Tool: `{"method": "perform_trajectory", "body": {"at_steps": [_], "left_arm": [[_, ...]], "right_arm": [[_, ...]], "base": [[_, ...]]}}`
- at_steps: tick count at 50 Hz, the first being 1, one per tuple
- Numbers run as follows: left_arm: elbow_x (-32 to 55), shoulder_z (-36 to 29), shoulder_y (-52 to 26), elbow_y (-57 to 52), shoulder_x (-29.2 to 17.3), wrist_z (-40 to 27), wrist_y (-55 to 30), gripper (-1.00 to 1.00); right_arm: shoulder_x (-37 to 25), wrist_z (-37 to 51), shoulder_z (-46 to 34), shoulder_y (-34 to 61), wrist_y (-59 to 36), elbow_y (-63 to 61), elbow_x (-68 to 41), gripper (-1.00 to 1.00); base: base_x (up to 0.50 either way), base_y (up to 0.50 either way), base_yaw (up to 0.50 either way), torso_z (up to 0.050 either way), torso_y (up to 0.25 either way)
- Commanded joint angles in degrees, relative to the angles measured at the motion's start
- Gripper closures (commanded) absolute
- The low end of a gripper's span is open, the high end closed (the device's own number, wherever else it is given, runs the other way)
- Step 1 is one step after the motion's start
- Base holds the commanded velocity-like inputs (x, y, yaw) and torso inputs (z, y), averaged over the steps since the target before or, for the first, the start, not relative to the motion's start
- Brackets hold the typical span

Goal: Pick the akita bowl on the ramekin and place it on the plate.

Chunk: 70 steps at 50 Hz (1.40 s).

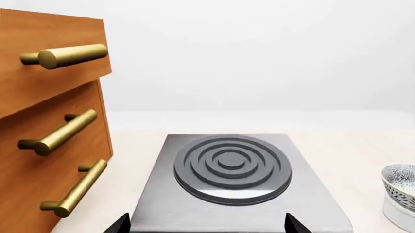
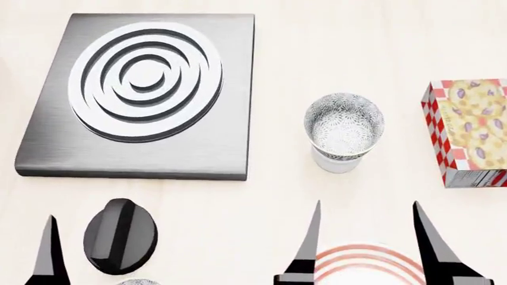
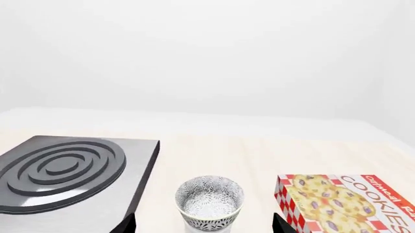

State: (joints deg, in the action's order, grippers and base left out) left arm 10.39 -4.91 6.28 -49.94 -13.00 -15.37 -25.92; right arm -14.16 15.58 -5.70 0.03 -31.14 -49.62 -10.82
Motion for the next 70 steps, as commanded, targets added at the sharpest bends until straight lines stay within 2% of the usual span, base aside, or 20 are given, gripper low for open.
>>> {"method": "perform_trajectory", "body": {"at_steps": [1,5,7,8,17,20,21,25,27,34,37,38,40,43,48,55,70], "left_arm": [[0.49,-0.23,-0.44,0.03,-0.27,-0.52,-0.67,-1.00],[-1.62,-1.27,-0.71,-0.06,-0.69,-1.67,-1.45,-1.00],[-1.26,-1.37,-0.81,-0.26,-0.80,-1.49,-1.62,-1.00],[0.13,-0.83,0.06,0.09,-0.77,-0.33,1.32,-1.00],[-0.43,-1.46,-0.08,0.19,-1.16,-1.23,-0.17,-1.00],[-0.17,-1.60,-0.19,0.64,-1.22,-1.21,-0.51,-1.00],[-0.05,-1.62,-0.14,0.92,-1.22,-1.17,-0.43,-1.00],[0.11,-1.62,-0.23,1.71,-1.29,-1.29,-0.47,-1.00],[0.33,-1.48,-0.20,1.54,-1.43,-1.33,-0.75,-1.00],[0.36,-1.74,0.09,1.57,-1.87,-1.43,-0.94,-1.00],[0.96,-1.50,-0.01,1.07,-2.00,-1.41,-1.43,-1.00],[1.21,-1.31,-0.04,1.11,-1.95,-1.44,-1.45,-1.00],[1.01,-1.50,-0.09,1.11,-2.06,-1.56,-1.49,-1.00],[0.80,-1.83,-0.04,1.40,-2.21,-1.60,-1.15,-1.00],[0.83,-1.81,-0.47,1.96,-2.35,-1.86,-1.02,-1.00],[1.48,-1.66,-0.58,2.95,-2.45,-1.88,-0.60,-1.00],[2.28,-1.15,-0.29,2.95,-3.03,-2.37,0.05,-1.00]], "right_arm": [[-0.35,0.38,-0.34,0.40,-0.51,-0.14,-0.31,-1.00],[-0.47,0.61,-0.56,0.24,-0.58,-0.16,-0.21,-1.00],[-0.54,0.68,-0.59,0.20,-0.62,-0.34,-0.28,-1.00],[-0.59,0.64,-0.62,0.09,-0.36,-0.22,-0.26,-1.00],[-1.01,-1.21,0.90,0.87,1.72,0.11,-3.33,-1.00],[-2.99,-2.03,1.09,4.53,-3.63,-3.07,-4.94,-1.00],[-4.07,-6.45,3.71,8.50,-7.77,-3.50,-13.54,-1.00],[-6.67,-6.63,9.27,19.23,-20.92,-3.86,-24.28,-1.00],[-9.21,-7.39,8.26,23.94,-25.54,-3.06,-26.13,-1.00],[-18.05,-15.72,-1.49,41.85,-33.24,6.82,-26.06,-1.00],[-19.51,-19.71,-4.60,47.80,-34.94,10.87,-26.77,-1.00],[-21.12,-21.87,-8.51,51.10,-34.94,12.88,-25.13,-1.00],[-21.66,-25.49,-10.44,54.07,-36.27,15.42,-26.60,-1.00],[-24.01,-31.58,-18.17,60.57,-35.14,21.74,-23.41,-1.00],[-24.73,-37.48,-25.17,67.69,-35.14,28.93,-20.79,-1.00],[-24.87,-43.58,-33.10,72.34,-33.22,37.17,-17.36,-1.00],[-21.87,-55.92,-48.60,84.91,-30.96,54.52,-10.01,-1.00]], "base": [[0.00,0.00,0.00,0.000,0.000],[0.00,0.00,0.00,0.000,0.000],[0.00,0.00,0.00,0.000,0.000],[0.00,0.00,0.00,0.000,0.000],[0.00,0.00,0.00,0.000,0.000],[0.00,0.00,0.00,0.000,0.000],[0.00,0.00,0.00,0.000,0.000],[0.00,0.00,0.00,0.000,0.000],[0.00,0.00,0.00,0.000,0.000],[0.00,0.00,0.00,0.000,0.000],[0.00,0.00,0.00,0.000,0.000],[0.00,0.00,0.00,0.000,0.000],[0.00,0.00,0.00,0.000,0.000],[0.00,0.00,0.00,0.000,0.000],[0.00,0.00,0.00,0.000,0.000],[0.00,0.00,0.00,0.000,0.000],[0.00,0.00,0.00,0.000,0.000]]}}
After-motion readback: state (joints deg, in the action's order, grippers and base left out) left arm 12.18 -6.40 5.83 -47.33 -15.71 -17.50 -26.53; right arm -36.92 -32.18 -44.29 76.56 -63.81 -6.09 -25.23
